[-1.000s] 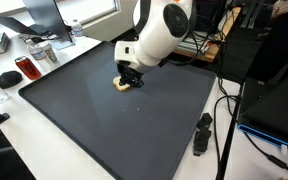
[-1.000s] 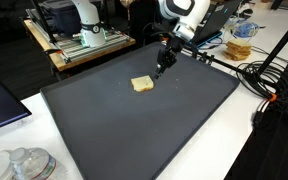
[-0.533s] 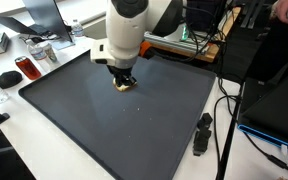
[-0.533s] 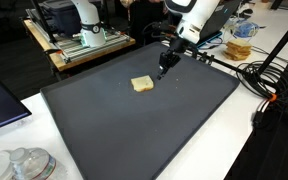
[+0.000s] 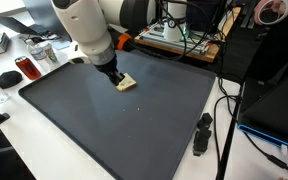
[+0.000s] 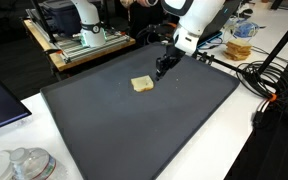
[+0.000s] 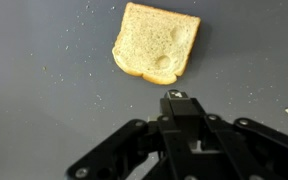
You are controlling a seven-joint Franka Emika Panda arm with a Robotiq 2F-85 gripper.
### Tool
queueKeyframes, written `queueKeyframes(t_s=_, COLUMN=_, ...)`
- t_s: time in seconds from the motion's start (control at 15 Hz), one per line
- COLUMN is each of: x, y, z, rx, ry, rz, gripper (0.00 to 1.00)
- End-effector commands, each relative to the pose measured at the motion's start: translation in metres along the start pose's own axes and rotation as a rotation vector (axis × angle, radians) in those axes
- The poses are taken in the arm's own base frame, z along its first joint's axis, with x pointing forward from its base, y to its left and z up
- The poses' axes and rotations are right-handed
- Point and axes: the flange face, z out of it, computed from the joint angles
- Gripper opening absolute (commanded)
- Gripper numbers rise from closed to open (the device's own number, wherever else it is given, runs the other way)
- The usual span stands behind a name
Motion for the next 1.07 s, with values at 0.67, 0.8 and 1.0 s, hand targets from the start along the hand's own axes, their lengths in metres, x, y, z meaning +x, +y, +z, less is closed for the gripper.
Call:
queueKeyframes(t_s=0.67, x=0.024, y=0.114, z=0.032, rx=0.364, ry=-0.081, rz=0.06, gripper=0.05)
queueKeyframes(t_s=0.8, x=0.023, y=0.13, z=0.038, rx=0.434, ry=-0.08, rz=0.059, gripper=0.05)
queueKeyframes(t_s=1.0, x=0.02, y=0.145, z=0.045, rx=0.537, ry=-0.068, rz=0.041, gripper=0.05)
